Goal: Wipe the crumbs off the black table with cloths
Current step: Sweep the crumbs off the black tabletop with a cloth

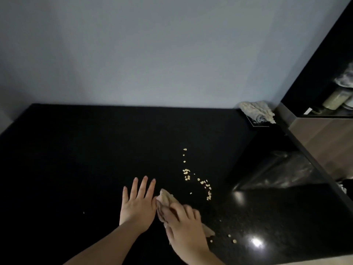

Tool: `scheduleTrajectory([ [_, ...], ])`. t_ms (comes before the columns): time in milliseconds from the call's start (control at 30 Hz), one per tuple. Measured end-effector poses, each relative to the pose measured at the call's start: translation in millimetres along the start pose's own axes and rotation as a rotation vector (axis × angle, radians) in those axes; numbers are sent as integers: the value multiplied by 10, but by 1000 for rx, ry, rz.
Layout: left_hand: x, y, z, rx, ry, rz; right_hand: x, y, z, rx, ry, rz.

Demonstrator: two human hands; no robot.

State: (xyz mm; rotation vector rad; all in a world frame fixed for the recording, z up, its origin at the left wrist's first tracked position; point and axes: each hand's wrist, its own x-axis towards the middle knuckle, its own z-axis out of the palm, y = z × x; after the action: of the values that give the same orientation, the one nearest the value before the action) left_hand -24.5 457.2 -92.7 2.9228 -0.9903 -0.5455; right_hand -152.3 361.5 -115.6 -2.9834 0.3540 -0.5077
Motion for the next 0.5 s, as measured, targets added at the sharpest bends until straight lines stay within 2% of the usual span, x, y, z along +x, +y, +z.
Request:
scheduleTrajectory([
  [33,1,-3,6,2,6,1,3,81,-19,-8,-25,-60],
  [67,6,-7,11,-7,17,-4,29,188,-29,-3,-32,-45],
  [167,8,23,12,-66,63,-26,154,428,-41,78,31,212],
  [200,17,41,2,-89,99,-33,185,457,-30,111,41,230],
  [267,69,63,-32,-128,194,-43,255,432,-33,236,56,118],
  [333,170,71,-46,-160,221,-31,404,395,-85,322,102,70],
  [400,295,71,-63,-144,167,-11,653,478,-139,346,217,190],
  [500,534,66,-117,-64,112,-23,1005,902,-231,311,348,467],
])
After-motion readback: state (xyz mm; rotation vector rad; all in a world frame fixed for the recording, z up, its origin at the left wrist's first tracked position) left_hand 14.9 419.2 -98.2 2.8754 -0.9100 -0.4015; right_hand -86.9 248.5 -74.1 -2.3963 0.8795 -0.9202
